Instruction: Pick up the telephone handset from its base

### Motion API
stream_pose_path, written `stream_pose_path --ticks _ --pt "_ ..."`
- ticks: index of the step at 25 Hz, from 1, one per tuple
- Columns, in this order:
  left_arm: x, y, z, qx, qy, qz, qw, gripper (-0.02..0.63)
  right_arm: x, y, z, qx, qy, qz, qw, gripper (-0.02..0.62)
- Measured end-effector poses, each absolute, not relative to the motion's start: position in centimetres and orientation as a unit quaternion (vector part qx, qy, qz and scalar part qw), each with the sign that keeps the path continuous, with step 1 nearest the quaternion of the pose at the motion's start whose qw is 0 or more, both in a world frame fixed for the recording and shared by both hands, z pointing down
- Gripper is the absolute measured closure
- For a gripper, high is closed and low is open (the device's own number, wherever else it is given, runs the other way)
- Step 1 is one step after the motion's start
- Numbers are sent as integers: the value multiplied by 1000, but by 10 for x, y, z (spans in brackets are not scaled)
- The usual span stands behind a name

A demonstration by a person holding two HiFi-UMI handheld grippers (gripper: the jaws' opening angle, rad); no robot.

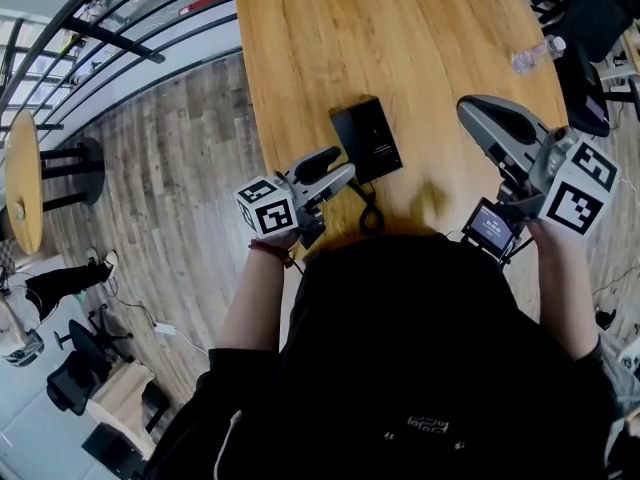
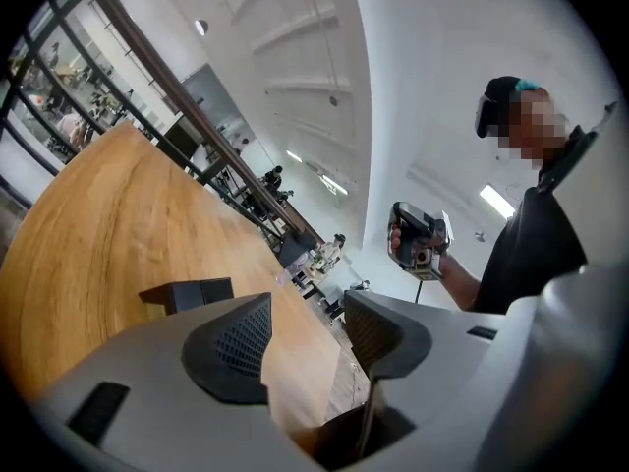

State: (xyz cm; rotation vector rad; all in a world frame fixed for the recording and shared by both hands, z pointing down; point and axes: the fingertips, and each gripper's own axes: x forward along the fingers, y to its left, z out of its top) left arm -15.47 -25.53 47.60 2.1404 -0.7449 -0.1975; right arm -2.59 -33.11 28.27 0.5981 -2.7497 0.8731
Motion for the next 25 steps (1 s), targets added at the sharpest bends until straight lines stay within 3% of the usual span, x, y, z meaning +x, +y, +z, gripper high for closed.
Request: stream_pose_path --ticks 9,25 --pt "-156 -257 533 832 -286 -56 472 380 -13 -338 289 226 -921 302 100 578" --pt "-153 -269 617 784 -288 4 550 288 13 -347 299 273 -903 315 104 578"
